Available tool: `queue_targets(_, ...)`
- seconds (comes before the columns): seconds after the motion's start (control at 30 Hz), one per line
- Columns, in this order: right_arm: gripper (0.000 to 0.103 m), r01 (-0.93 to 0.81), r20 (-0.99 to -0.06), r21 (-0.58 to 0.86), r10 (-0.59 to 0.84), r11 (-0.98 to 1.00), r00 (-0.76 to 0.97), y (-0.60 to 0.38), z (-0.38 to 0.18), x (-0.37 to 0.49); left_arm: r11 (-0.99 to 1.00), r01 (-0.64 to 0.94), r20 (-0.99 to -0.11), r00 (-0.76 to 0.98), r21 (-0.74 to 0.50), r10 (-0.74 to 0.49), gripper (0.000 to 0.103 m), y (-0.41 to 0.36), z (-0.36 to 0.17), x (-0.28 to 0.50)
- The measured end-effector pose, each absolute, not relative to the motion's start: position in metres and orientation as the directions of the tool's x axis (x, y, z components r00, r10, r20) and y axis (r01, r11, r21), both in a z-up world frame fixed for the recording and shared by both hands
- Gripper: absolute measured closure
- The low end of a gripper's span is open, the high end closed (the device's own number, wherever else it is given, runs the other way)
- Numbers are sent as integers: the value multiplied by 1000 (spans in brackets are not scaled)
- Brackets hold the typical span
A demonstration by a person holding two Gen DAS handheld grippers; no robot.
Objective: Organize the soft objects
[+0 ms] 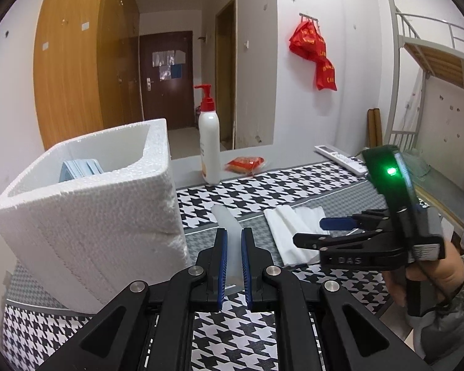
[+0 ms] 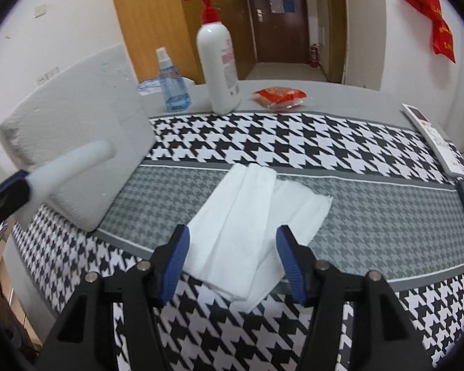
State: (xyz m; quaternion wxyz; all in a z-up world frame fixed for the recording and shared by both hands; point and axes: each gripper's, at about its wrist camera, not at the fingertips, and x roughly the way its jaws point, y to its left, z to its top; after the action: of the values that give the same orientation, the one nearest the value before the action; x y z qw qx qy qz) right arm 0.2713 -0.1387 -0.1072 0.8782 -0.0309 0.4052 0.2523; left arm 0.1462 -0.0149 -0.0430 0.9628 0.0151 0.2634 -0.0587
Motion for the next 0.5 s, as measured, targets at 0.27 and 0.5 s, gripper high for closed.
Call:
queue_targets(0.27, 40, -427, -769, 91, 336, 900, 544, -129, -118, 280, 993, 119, -501, 858, -17, -112, 93, -7, -43, 140)
queue_targets(0.5, 40, -413, -783, 9, 264, 911, 563, -116, -120, 279, 991, 132, -495, 859, -26, -128, 93, -5, -42, 139)
